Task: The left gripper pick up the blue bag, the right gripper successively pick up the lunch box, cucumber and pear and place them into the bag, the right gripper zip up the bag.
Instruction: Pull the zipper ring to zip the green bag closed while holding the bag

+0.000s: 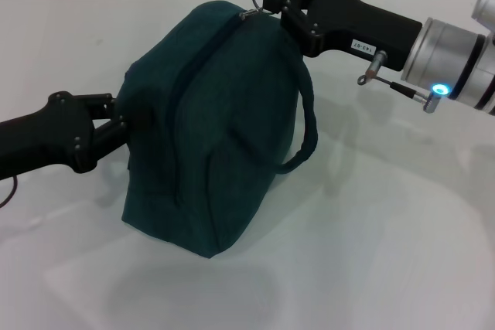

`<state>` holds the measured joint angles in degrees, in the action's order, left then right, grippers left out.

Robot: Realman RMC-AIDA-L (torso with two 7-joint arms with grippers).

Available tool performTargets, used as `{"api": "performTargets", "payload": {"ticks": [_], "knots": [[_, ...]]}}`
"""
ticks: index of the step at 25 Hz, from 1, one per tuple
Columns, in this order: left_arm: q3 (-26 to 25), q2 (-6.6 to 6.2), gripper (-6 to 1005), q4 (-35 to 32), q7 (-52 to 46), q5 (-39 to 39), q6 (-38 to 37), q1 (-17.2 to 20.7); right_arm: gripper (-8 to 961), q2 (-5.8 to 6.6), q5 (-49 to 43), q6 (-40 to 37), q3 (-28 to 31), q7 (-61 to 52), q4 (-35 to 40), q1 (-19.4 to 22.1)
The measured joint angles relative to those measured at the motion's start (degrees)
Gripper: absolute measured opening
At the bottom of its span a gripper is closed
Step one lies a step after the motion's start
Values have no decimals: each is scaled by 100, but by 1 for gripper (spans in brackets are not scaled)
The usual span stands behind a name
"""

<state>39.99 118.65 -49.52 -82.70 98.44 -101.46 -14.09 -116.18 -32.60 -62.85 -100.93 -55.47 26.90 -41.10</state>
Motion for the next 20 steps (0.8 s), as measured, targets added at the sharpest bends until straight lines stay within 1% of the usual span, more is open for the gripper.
{"api": "performTargets", "payload": {"ticks": [2,12,16,20], "knots": [[0,-3,69,0,-17,-2,1,1,6,0,0,-3,-1,2,19,21],[24,-31,422,-49,-60,1,-131,-12,7,0,-1,-24,3,11,43,79],[-80,-84,551,-68,-51,-61,-178,29,7,0,-1,-76,3,11,20,85],[-296,-101,673,-89,-76,-325,-432,40,6,5,-1,-86,3,21,17,104]]}}
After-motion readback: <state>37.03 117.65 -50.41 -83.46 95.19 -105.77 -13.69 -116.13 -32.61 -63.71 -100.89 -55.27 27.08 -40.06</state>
